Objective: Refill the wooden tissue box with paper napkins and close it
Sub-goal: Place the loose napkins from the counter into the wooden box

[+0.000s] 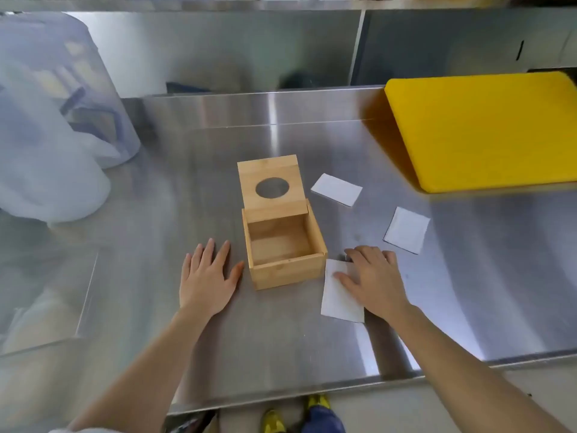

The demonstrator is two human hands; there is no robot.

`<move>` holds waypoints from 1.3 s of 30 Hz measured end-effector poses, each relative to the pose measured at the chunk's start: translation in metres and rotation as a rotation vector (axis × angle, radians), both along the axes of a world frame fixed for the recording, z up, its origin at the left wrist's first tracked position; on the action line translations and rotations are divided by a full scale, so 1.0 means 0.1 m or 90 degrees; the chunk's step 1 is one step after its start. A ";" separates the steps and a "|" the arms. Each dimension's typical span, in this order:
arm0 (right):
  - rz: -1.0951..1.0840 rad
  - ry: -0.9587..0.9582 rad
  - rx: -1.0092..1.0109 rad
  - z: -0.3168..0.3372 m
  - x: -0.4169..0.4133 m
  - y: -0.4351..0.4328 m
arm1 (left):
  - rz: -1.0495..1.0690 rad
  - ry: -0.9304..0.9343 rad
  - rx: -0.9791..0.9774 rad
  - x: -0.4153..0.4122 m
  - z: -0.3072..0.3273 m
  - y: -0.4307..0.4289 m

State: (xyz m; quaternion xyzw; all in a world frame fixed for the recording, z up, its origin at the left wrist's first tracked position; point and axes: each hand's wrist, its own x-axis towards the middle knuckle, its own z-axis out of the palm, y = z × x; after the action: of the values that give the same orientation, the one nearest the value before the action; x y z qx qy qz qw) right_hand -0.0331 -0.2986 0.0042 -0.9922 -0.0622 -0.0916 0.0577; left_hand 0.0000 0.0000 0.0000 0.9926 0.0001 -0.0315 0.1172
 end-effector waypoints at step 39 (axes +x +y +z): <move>0.129 0.413 -0.053 0.51 0.31 0.03 | 0.009 -0.068 0.002 -0.04 -0.09 0.03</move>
State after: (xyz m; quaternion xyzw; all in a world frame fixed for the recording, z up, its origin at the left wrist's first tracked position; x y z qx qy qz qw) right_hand -0.0023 -0.2958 0.0550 -0.9598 -0.1428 0.2379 0.0425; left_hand -0.0037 0.0030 -0.0093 0.9930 0.0012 0.0222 0.1160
